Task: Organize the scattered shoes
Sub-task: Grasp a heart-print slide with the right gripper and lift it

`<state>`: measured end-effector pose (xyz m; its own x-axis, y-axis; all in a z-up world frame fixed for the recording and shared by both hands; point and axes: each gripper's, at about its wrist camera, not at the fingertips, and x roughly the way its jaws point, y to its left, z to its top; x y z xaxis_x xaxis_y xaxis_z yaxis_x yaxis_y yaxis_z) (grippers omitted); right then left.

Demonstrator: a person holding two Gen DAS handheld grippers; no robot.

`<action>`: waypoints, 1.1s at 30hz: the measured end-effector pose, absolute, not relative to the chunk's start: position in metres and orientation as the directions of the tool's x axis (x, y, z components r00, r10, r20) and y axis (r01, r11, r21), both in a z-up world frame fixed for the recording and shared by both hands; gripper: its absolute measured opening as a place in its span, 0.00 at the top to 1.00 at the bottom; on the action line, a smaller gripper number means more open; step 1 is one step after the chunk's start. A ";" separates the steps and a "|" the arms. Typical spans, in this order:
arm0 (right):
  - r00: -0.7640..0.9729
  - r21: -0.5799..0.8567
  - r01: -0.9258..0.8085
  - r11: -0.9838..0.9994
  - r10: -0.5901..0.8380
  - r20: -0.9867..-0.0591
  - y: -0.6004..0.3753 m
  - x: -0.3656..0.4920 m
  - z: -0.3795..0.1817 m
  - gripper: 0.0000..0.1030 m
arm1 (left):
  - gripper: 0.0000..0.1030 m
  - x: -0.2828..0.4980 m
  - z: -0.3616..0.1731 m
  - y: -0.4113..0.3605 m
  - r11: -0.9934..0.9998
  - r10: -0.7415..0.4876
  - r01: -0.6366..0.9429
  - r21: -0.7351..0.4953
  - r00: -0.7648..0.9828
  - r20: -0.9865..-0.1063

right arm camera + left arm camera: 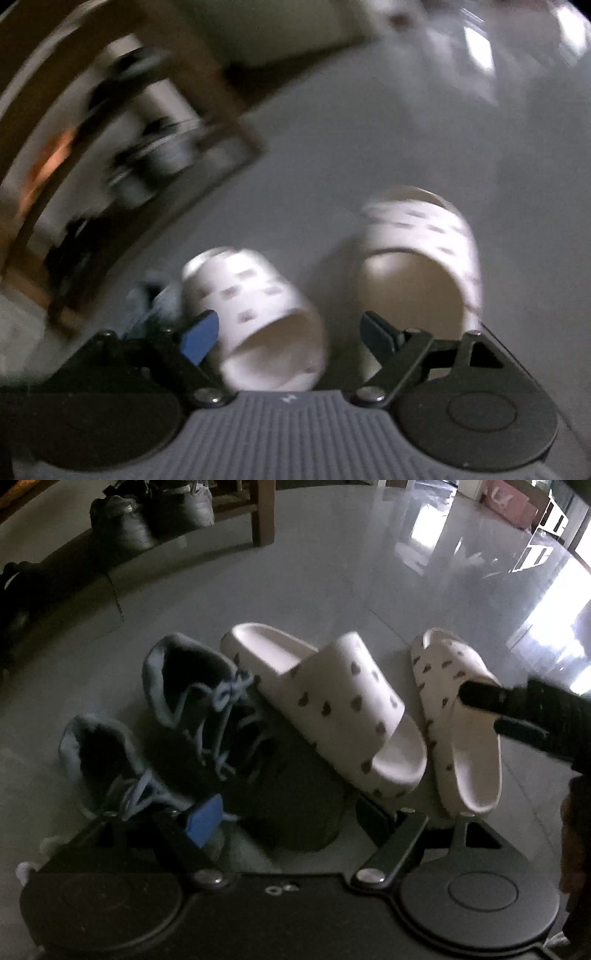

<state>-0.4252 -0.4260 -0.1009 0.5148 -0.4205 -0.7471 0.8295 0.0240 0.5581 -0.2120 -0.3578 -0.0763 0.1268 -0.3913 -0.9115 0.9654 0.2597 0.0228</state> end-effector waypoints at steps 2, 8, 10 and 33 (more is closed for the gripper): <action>0.501 0.570 0.820 -0.050 -0.418 -0.758 -0.434 -0.429 -0.109 0.17 | 0.23 -0.211 -0.076 -0.358 0.261 -0.397 0.965 0.013 0.120 -0.910; 0.454 0.577 0.749 -0.325 -0.383 -0.805 -0.467 -0.433 -0.147 0.17 | 0.23 -0.220 -0.078 -0.366 0.247 -0.403 0.969 0.023 0.125 -0.907; 0.439 0.574 0.756 -0.316 -0.406 -0.802 -0.472 -0.431 -0.152 0.25 | 0.23 -0.223 -0.079 -0.369 0.243 -0.404 0.970 0.027 0.127 -0.906; 0.565 0.224 0.694 0.684 -0.324 -0.759 -0.554 -0.468 -0.111 0.78 | 0.22 -0.258 -0.073 -0.393 0.147 -0.447 0.988 0.038 0.100 -0.889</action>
